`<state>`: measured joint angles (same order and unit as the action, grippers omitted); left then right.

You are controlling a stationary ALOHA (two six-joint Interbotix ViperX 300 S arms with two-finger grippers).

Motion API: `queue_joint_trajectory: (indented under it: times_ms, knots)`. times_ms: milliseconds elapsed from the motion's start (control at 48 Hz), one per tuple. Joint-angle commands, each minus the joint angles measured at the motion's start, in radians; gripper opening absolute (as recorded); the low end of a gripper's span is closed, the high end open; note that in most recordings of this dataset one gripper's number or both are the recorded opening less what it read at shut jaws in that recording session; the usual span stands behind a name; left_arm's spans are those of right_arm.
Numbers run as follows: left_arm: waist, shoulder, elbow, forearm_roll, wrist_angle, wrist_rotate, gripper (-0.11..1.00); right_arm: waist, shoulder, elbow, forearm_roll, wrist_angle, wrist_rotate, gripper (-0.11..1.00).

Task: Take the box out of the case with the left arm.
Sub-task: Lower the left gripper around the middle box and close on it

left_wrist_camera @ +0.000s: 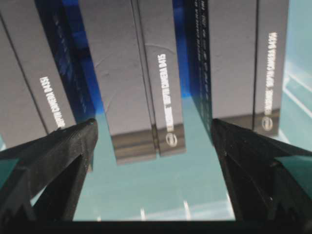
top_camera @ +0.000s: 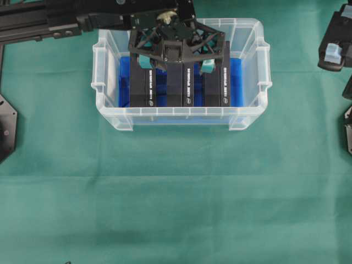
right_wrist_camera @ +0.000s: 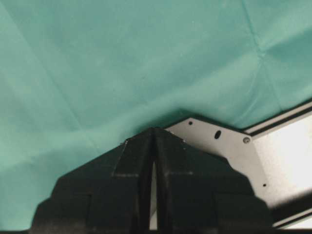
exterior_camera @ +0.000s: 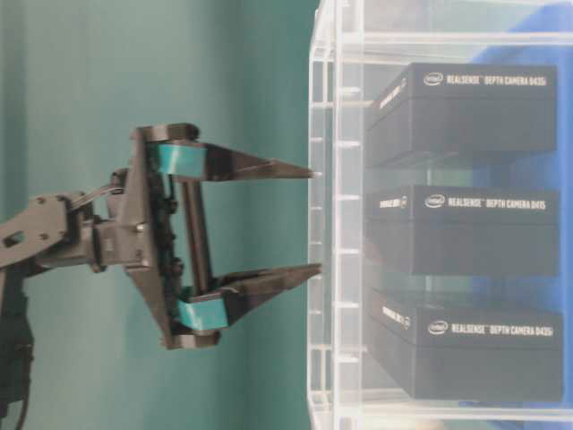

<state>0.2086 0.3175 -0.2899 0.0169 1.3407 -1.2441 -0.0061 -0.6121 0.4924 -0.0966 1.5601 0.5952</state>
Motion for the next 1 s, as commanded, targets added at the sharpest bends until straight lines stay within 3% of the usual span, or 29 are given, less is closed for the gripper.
queue_joint_trajectory:
  times_ms: [0, 980]
  knots:
    - [0.005, -0.018, 0.002, 0.005, -0.011, -0.002, 0.93, -0.002, -0.002, -0.017, -0.002, -0.002, -0.002, 0.00]
    - [0.037, 0.015, 0.130, 0.014, -0.172, -0.003, 0.93, -0.002, -0.003, -0.017, -0.002, -0.005, -0.003, 0.00]
